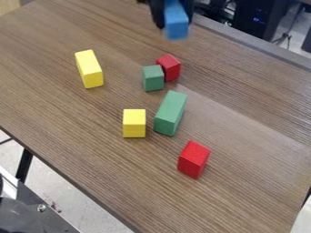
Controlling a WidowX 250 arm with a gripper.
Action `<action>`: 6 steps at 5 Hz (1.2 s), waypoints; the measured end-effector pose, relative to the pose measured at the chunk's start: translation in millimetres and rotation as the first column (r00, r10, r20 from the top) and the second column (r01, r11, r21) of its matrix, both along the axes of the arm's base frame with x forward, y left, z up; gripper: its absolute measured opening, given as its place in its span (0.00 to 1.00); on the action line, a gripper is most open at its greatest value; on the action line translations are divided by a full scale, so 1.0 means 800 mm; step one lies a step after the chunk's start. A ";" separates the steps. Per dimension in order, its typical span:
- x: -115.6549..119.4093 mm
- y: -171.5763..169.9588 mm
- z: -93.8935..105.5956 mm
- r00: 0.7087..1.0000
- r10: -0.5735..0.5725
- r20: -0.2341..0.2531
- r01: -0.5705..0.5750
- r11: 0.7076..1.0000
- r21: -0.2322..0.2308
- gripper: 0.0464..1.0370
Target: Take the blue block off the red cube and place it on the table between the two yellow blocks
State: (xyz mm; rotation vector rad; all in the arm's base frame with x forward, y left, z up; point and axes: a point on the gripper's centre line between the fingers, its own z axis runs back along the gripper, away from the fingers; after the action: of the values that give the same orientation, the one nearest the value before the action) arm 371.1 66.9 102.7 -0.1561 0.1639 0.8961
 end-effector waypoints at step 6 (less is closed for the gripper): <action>-0.083 0.010 -0.002 0.924 0.354 -0.146 -0.346 0.935 0.081 0.55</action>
State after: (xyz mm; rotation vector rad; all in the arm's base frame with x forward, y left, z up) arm 304.3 75.0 101.1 -0.0637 0.2655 1.2709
